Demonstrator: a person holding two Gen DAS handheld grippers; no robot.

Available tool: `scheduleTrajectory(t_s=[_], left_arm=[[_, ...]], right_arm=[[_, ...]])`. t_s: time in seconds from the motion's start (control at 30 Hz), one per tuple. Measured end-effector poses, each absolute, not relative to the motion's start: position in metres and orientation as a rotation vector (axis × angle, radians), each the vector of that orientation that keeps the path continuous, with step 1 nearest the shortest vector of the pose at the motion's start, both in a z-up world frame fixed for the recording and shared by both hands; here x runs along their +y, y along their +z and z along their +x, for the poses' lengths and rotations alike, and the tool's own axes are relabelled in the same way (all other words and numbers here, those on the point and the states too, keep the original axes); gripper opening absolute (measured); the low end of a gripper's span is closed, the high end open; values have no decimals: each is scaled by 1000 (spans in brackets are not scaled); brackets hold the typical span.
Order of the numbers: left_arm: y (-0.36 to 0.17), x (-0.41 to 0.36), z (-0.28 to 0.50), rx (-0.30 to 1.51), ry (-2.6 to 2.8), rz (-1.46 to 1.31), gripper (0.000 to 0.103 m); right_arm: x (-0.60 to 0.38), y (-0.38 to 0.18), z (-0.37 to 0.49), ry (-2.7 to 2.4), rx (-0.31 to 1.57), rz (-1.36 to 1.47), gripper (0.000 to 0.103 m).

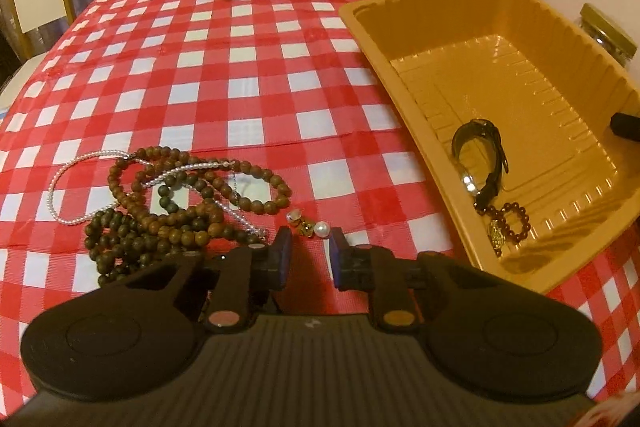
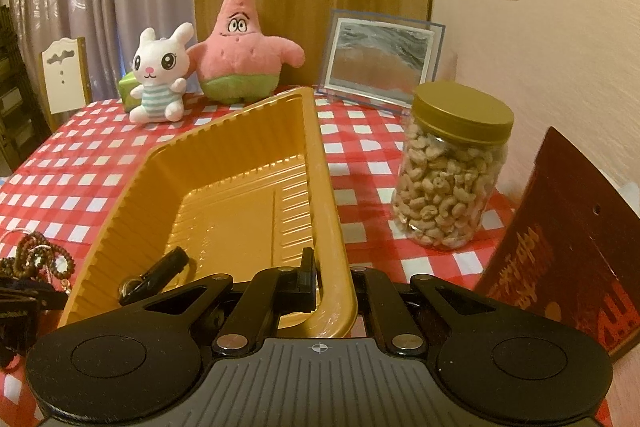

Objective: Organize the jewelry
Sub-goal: 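Grasp a black bangle from the pile with the left tool and lift it over the tray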

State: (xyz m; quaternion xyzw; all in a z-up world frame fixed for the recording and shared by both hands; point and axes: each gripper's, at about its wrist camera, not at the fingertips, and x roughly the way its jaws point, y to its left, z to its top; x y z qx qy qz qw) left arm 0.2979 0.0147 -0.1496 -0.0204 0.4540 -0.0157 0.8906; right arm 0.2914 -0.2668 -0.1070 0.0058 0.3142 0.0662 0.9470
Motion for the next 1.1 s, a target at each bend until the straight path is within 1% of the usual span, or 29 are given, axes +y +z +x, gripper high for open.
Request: scheduleTrajectory(t_s=[0.13, 0.3, 0.53, 0.9, 1.1], left_arm=[[-150, 12, 303, 937, -35, -33, 18], [-151, 5, 305, 924, -45, 10, 15], [-145, 3, 298, 905, -46, 34, 15], [-90, -6, 302, 830, -55, -21, 15], [-76, -29, 321, 810, -85, -39, 15]], right_arm=[[-265, -108, 295, 139, 638, 11, 5], [-264, -108, 298, 139, 642, 13, 5], [-262, -109, 300, 135, 643, 16, 5], [-246, -107, 302, 90, 647, -3, 5], [-235, -104, 308, 91, 642, -5, 4]])
